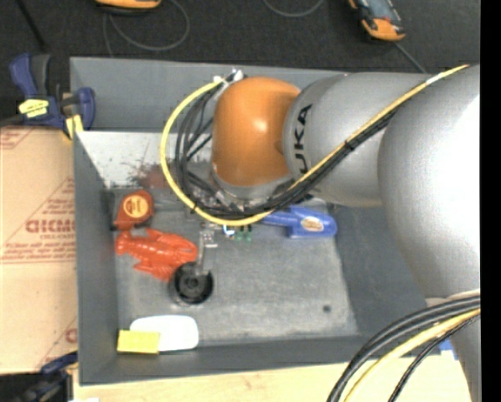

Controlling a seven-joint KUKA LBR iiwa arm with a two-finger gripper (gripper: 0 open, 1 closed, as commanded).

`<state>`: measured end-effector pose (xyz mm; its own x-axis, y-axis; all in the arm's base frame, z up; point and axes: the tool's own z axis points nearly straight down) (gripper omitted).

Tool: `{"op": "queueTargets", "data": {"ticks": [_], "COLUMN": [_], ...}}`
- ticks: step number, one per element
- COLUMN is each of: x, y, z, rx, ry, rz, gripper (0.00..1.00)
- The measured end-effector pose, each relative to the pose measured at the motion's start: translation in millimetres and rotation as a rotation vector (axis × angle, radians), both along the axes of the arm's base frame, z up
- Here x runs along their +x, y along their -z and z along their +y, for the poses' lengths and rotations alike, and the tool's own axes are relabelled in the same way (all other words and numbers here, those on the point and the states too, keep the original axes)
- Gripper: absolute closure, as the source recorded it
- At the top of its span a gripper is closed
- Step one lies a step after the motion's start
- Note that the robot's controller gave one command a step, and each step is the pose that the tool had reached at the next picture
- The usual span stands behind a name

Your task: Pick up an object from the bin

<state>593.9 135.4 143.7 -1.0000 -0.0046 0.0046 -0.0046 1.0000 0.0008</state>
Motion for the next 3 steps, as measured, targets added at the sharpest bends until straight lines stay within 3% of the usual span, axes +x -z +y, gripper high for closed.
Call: {"op": "queueTargets", "data": {"ticks": [2,3], "x": [-4.5,-23.9], "y": [-4.2,38.8], "z": [-2.1,-8.3], "rx": [0.000,0.001], "ry": [-0.030,-0.065], "rz": [-0.008,-0.014], "gripper": [0.00,0.00]}}
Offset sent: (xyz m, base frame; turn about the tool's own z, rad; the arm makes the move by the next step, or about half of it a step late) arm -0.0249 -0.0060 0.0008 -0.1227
